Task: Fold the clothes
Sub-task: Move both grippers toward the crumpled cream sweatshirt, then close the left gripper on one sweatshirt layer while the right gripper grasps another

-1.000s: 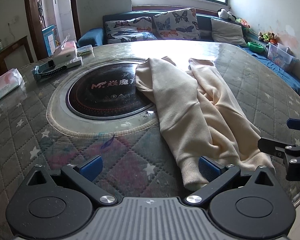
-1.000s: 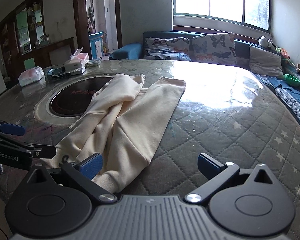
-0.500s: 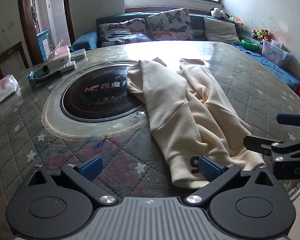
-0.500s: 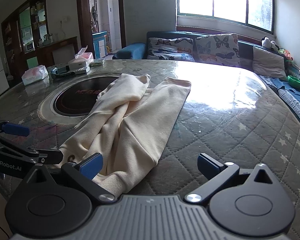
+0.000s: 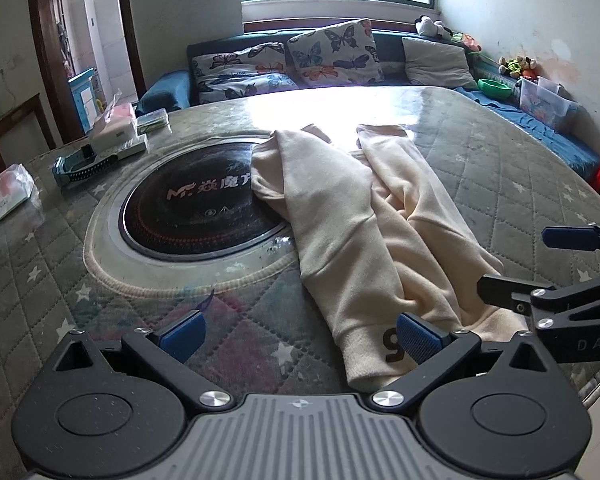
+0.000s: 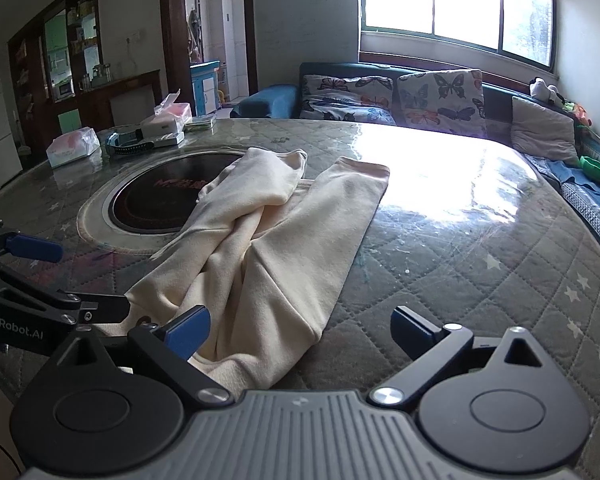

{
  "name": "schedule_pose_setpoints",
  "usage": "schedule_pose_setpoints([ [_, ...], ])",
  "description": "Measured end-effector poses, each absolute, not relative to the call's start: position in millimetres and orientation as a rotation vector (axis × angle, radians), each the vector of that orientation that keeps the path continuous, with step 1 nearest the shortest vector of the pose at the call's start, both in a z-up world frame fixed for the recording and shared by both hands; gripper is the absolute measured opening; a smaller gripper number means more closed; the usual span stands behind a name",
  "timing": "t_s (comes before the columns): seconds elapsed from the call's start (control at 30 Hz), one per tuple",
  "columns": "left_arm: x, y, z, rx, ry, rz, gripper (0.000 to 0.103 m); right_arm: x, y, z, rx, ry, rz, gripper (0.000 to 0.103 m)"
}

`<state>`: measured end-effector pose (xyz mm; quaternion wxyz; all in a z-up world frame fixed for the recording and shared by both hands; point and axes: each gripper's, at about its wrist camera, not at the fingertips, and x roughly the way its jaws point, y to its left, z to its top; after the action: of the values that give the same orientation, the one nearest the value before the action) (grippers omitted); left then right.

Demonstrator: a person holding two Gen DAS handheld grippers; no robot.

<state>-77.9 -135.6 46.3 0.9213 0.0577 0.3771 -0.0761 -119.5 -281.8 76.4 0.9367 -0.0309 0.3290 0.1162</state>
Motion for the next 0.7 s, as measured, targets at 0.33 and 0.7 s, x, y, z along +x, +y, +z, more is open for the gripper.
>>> schedule_pose_setpoints([
  [0.33, -57.0, -128.8, 55.6, 0.115, 0.741, -0.156, 0.103, -96.5, -280.2, 81.2, -0.070, 0.677, 0.252, 0.098],
  [0.7, -0.7, -125.3, 64.7, 0.094, 0.710, -0.168, 0.088, -45.4, -293.6, 86.5, -0.019, 0.702, 0.250, 0.088],
])
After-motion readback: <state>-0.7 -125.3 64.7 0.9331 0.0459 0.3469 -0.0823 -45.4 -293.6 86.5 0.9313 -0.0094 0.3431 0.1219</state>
